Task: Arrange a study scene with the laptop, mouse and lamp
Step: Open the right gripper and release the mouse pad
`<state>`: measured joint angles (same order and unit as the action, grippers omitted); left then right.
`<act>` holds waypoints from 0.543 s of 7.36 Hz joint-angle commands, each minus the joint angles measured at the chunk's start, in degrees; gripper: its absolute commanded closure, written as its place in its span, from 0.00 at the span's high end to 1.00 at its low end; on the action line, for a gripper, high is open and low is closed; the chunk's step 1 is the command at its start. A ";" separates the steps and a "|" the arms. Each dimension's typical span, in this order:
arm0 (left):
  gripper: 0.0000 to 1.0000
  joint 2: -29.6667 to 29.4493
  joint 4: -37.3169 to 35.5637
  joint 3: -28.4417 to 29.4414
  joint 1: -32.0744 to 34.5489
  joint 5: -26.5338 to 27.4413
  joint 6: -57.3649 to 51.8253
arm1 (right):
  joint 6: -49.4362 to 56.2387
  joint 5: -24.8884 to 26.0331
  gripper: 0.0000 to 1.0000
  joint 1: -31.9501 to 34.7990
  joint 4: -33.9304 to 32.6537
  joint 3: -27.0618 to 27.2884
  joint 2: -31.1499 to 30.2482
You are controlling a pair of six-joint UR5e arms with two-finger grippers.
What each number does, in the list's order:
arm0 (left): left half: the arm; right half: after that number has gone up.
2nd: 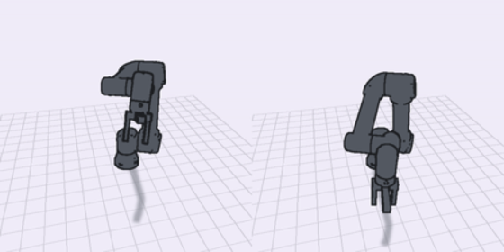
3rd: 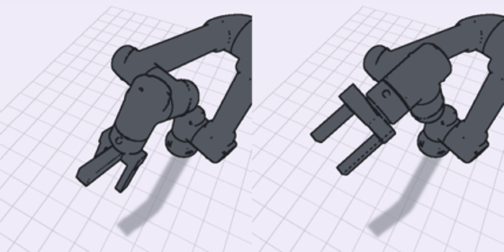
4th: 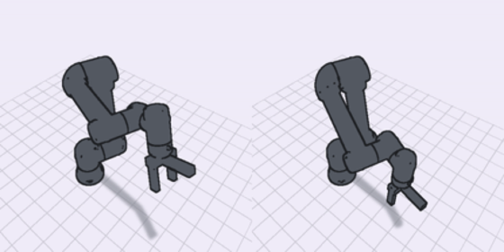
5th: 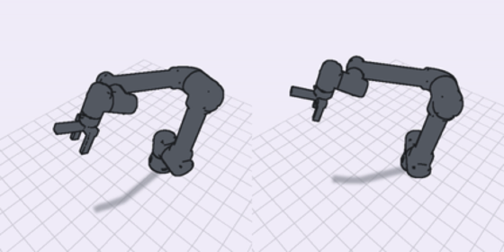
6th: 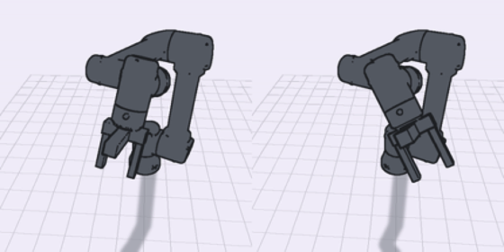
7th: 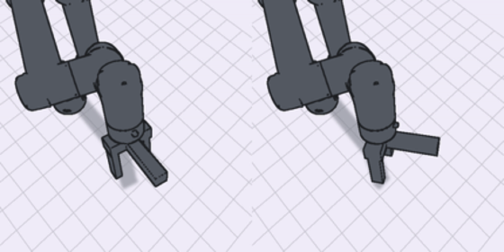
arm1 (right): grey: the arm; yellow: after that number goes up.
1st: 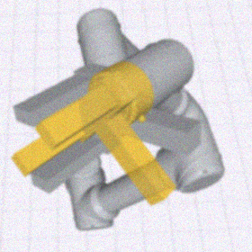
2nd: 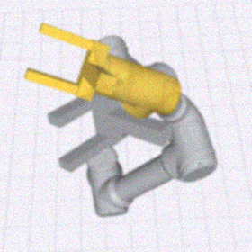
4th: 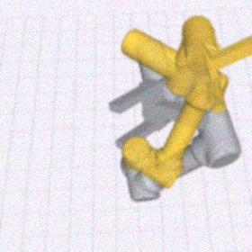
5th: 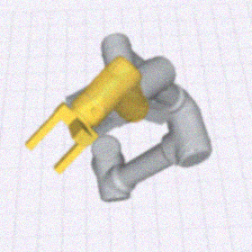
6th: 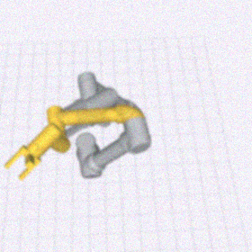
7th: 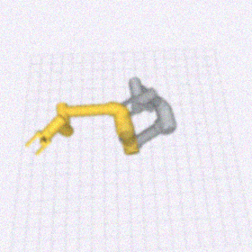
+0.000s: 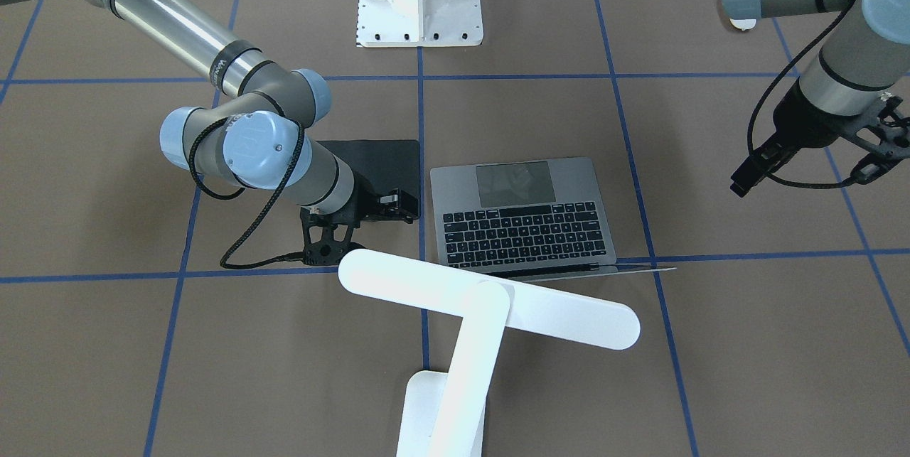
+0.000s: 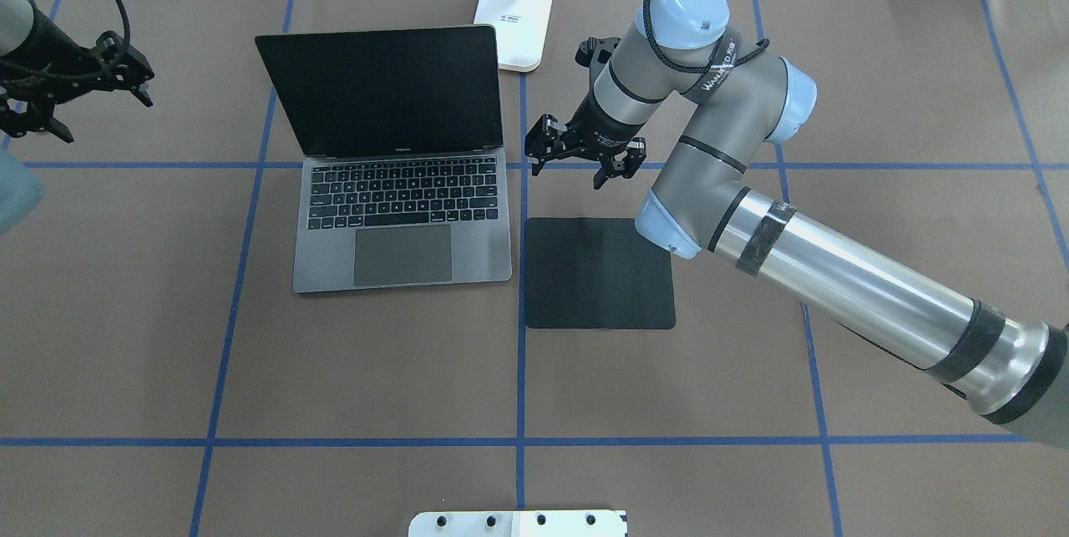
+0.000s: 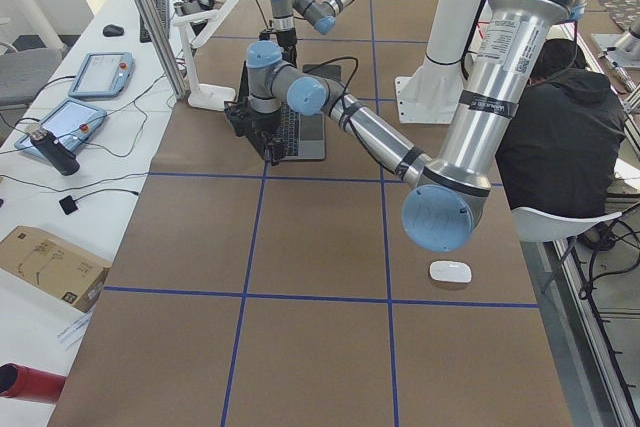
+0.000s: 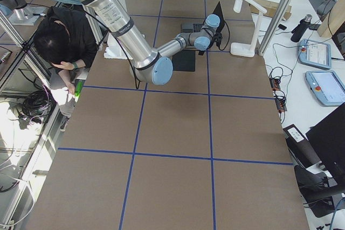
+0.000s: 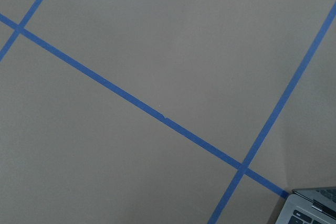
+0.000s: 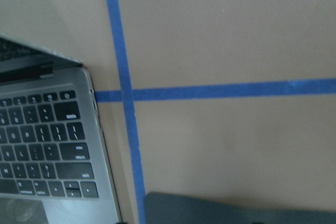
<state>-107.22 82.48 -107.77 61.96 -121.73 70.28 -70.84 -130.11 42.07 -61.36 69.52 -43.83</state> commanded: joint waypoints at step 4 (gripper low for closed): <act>1.00 5.60 9.88 1.17 0.17 -0.52 -5.24 | 3.23 4.79 1.00 5.72 0.37 5.60 -6.41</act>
<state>-103.83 89.60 -106.28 62.07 -122.05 66.32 -69.76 -125.06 45.75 -60.61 72.22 -46.41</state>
